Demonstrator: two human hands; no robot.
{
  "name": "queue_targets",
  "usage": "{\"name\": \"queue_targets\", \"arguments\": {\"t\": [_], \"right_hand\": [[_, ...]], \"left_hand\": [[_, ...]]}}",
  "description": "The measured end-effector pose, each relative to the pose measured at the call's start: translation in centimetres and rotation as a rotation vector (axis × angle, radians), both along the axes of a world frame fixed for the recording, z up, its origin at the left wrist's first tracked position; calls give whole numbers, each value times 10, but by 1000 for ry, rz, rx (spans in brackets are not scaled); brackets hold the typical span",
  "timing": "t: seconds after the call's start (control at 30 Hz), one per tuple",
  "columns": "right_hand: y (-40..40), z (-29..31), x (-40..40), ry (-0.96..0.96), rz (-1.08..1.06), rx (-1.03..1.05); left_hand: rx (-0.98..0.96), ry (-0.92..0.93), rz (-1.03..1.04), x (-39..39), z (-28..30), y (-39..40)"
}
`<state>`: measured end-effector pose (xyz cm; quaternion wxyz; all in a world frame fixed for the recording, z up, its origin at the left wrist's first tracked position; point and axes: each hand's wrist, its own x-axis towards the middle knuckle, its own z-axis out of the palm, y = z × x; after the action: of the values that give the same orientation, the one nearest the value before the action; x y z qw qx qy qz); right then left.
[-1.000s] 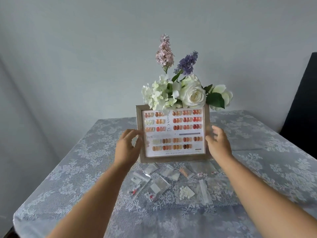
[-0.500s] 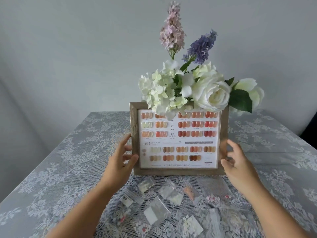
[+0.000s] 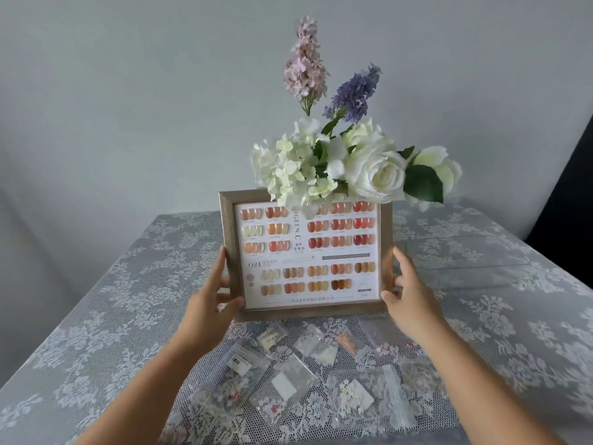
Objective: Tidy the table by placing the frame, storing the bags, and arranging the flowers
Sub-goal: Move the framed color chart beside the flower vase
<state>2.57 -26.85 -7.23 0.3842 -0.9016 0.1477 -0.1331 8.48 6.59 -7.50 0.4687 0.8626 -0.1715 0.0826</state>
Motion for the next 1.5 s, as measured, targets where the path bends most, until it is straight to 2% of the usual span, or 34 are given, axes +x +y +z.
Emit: {"name": "queue_targets", "arguments": {"t": [0.33, 0.8, 1.0, 1.2, 1.37, 1.5], "right_hand": [[83, 9, 19, -29, 110, -28], [195, 0, 85, 21, 268, -155], [204, 8, 129, 3, 307, -117], [190, 13, 181, 54, 312, -83], [179, 14, 218, 33, 312, 77], [179, 11, 242, 4, 315, 102]], "left_hand": [[-17, -61, 98, 4, 6, 87], [14, -50, 224, 45, 13, 207], [-20, -26, 249, 81, 12, 221], [-58, 112, 197, 136, 18, 212], [-104, 133, 137, 184, 27, 201], [-125, 127, 156, 212, 20, 193]]}}
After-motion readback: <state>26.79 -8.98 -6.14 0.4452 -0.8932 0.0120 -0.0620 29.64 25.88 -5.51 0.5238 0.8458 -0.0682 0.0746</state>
